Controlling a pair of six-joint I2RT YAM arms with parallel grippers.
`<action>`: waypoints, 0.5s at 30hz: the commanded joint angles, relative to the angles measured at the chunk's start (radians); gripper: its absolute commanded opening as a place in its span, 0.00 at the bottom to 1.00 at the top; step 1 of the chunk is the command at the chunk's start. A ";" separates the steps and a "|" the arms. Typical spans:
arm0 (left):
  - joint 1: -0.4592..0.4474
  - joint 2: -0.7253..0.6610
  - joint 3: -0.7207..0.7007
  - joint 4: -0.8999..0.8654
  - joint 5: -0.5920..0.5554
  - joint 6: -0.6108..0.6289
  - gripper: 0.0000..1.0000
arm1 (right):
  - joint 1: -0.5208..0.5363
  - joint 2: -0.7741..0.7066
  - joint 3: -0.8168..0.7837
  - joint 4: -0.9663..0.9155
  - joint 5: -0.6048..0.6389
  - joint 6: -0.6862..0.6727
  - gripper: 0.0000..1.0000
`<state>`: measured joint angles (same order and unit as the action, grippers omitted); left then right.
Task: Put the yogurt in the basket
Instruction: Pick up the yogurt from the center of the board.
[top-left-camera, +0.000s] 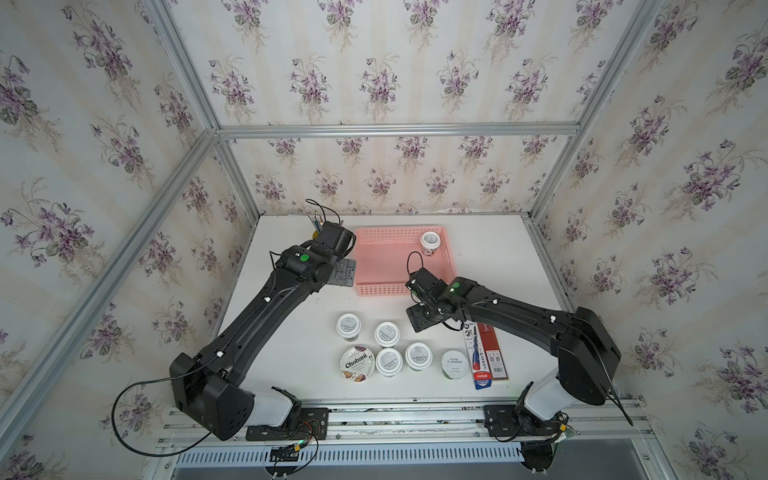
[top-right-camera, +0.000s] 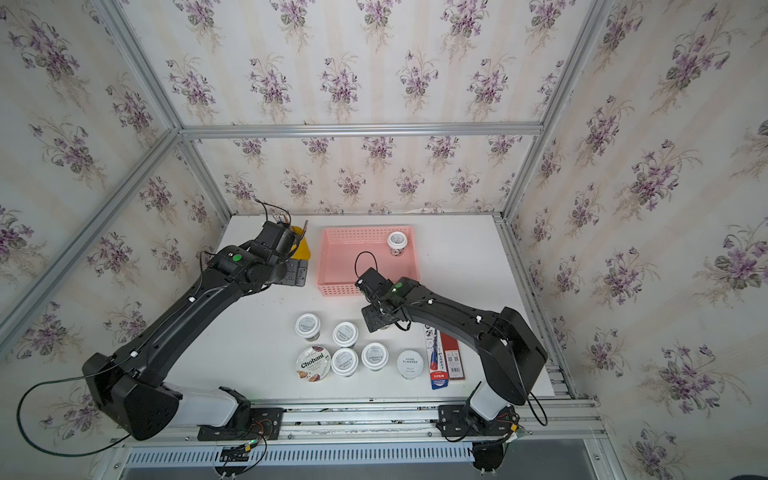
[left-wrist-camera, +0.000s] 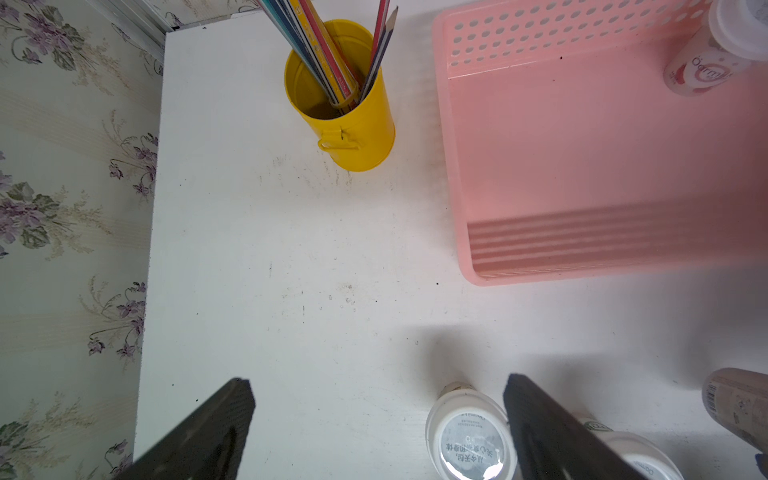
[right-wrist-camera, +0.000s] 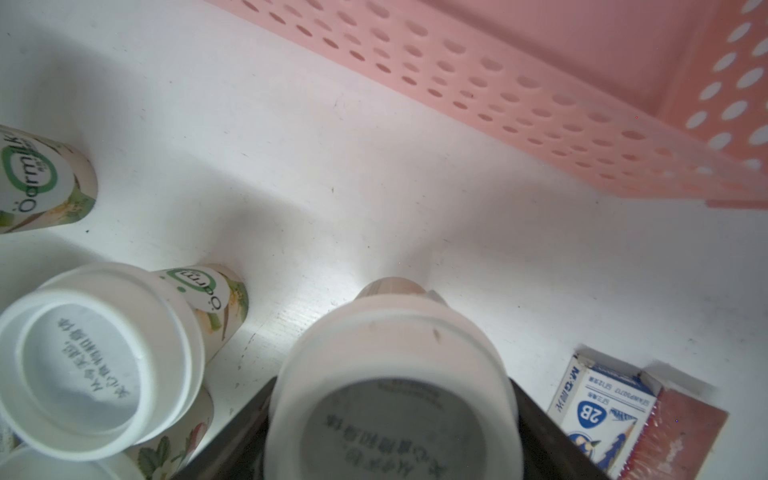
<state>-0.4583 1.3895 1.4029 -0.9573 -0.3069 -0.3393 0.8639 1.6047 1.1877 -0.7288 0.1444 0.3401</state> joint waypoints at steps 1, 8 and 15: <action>0.001 -0.010 0.006 0.003 0.000 0.007 0.99 | -0.011 0.011 0.059 -0.060 0.028 -0.032 0.79; 0.001 -0.023 0.002 0.008 -0.001 0.012 0.99 | -0.054 0.074 0.253 -0.131 0.040 -0.093 0.79; 0.001 -0.019 0.008 0.009 -0.009 0.019 0.99 | -0.117 0.206 0.491 -0.168 0.038 -0.158 0.79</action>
<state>-0.4583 1.3708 1.4033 -0.9539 -0.3077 -0.3283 0.7624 1.7809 1.6188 -0.8658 0.1722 0.2264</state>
